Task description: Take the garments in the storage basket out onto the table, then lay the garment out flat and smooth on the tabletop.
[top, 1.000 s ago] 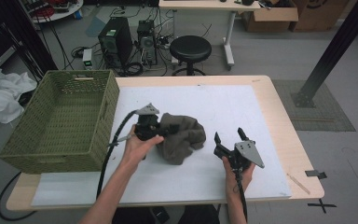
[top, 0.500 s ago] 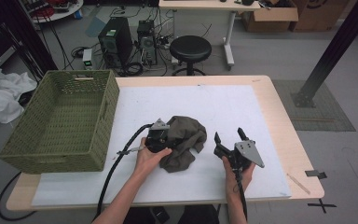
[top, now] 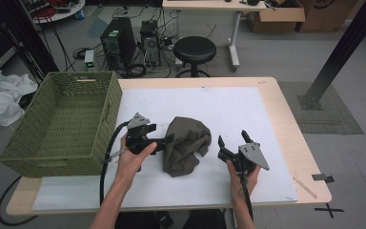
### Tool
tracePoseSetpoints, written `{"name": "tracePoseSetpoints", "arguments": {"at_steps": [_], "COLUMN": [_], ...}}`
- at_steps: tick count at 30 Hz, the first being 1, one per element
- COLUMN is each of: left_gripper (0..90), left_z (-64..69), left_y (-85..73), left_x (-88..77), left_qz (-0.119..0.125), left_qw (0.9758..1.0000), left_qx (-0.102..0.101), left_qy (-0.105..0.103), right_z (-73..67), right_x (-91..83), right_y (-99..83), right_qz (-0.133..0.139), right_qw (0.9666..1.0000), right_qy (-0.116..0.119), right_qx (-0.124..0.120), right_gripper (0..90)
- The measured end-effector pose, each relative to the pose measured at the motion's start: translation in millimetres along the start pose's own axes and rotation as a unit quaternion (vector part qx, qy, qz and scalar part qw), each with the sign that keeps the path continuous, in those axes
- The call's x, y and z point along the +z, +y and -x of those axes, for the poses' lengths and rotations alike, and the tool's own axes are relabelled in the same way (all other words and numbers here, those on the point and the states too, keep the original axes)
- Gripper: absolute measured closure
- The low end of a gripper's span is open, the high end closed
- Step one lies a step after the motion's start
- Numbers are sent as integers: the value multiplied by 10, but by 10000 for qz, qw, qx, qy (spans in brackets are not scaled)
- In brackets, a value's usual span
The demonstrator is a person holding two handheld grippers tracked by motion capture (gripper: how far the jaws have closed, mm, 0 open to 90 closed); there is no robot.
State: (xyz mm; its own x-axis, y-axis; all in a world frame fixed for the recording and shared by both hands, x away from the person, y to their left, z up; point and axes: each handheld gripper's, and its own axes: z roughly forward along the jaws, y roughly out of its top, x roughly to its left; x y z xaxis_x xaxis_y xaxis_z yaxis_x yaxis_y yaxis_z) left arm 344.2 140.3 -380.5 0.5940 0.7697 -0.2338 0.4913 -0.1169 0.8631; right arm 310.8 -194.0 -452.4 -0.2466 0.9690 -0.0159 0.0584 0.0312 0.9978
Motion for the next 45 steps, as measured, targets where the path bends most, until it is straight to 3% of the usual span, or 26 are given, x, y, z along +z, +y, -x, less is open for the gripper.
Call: {"name": "tracePoseSetpoints", "arguments": {"at_steps": [7,17,20,25,30,34,37,40,43,45], "left_gripper": [194,296,367,394,414,398,389,401,428,440], "left_z": [-157,-202,-189,-168,-143,-119,-109,-81,-65,-80], "left_y": [-126,-211,-218,-220,-225,-223,-229,-253,-293,-312], "left_x": [-164,-213,-193,-128,-14,125,242,388,498,534], "left_qz": [5,44,17,-41,-162,-248,-255,-389,-518,-672], "left_qw": [9995,9992,9990,9988,9978,9972,9965,9955,9945,9946], "left_qx": [-312,-334,-265,-245,-200,-43,-12,39,97,73], "left_qy": [9,-224,-370,-425,-611,-709,-791,-866,-901,-787], "right_z": [-6,-7,2,0,3,12,19,-15,-152,-264], "right_x": [4,2,-4,-5,8,25,80,150,240,297], "right_y": [2,1,-1,-1,3,12,31,48,69,85], "right_qz": [-34,-21,11,9,-39,-129,-369,-525,-727,-904], "right_qw": [10000,10000,10000,10000,9999,9998,9987,9952,9911,9878], "right_qy": [15,44,60,97,124,124,348,755,1049,1226], "right_qx": [-12,-34,7,-2,-10,47,73,349,373,312], "right_gripper": [161,169,171,201,233,348,448,460,477,488]}}
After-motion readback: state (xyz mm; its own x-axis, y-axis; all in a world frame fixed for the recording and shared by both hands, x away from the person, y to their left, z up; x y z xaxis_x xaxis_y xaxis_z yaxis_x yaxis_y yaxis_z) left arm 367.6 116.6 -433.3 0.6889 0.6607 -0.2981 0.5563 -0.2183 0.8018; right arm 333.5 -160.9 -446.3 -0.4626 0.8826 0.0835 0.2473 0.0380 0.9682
